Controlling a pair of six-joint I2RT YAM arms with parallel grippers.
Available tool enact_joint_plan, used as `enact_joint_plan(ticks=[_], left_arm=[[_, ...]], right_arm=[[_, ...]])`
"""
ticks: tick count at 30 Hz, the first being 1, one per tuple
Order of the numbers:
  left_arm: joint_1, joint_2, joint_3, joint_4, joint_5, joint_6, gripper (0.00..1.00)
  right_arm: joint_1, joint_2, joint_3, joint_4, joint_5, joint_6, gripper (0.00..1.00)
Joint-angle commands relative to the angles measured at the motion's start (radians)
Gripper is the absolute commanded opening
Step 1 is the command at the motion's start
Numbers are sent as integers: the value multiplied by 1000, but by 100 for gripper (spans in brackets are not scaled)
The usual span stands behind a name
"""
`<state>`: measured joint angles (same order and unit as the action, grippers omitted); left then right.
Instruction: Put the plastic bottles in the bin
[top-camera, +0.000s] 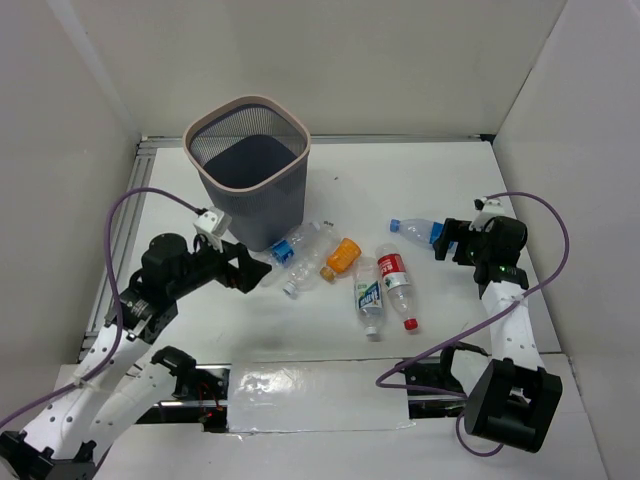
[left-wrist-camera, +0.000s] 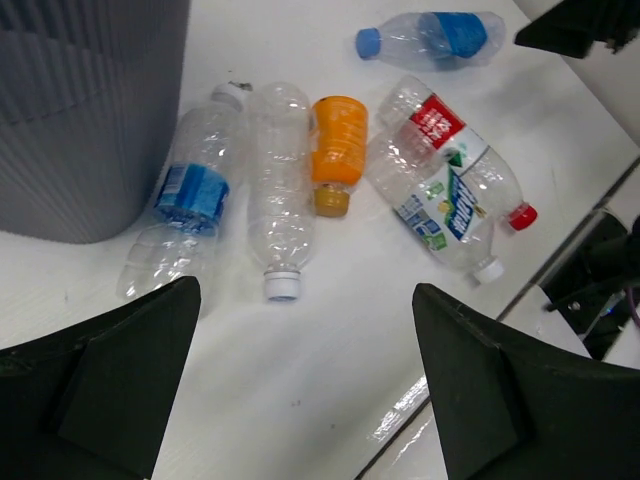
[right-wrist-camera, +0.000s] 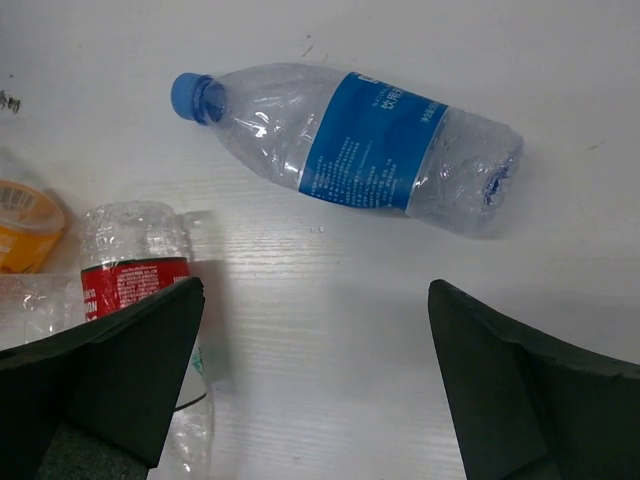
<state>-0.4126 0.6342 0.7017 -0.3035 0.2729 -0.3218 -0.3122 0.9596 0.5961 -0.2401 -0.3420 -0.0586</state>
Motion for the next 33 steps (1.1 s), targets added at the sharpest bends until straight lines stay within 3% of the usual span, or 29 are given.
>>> enact_joint_plan(ticks=[1, 5, 7, 9, 11, 13, 14, 15, 16, 17, 19, 22, 24, 25, 28, 33], left_arm=[[-23, 31, 62, 29, 75, 47, 100], [-23, 67, 102, 38, 129, 75, 100], [-61, 88, 113, 29, 129, 101, 92], [-93, 88, 123, 29, 117, 113, 86], [-133, 119, 124, 20, 88, 113, 66], [-204, 146, 134, 20, 71, 113, 48], [-234, 188, 145, 20, 33, 125, 33], [-317, 212, 162, 20, -1, 135, 27], [-371, 238, 171, 20, -47, 144, 22], [-431, 267, 171, 20, -102, 144, 19], [-591, 361, 199, 20, -315, 158, 35], [-660, 488, 199, 52, -492, 126, 69], [-660, 536, 184, 119, -550, 115, 73], [-660, 579, 183, 141, -614, 115, 81], [-632, 671, 217, 185, -692, 136, 81], [-566, 800, 300, 207, -629, 168, 82]], right_arm=[[-5, -2, 28, 9, -37, -36, 100], [-5, -2, 37, -11, -37, -90, 100], [-14, -2, 59, -83, -157, -238, 100], [-15, 7, 59, -84, -173, -277, 96], [-15, 7, 59, -107, -225, -305, 69], [-15, 18, 70, -117, -267, -314, 33], [-15, 18, 70, -117, -279, -325, 30], [-15, 27, 79, -117, -288, -325, 30], [-15, 37, 88, -128, -288, -334, 36], [-15, 37, 88, -128, -301, -334, 60], [-15, 65, 97, -137, -316, -345, 71], [-15, 90, 107, -166, -325, -360, 79], [-15, 90, 107, -166, -325, -371, 81], [-15, 90, 107, -166, -325, -371, 82], [-15, 90, 107, -166, -325, -371, 83], [-15, 100, 107, -148, -325, -380, 83]])
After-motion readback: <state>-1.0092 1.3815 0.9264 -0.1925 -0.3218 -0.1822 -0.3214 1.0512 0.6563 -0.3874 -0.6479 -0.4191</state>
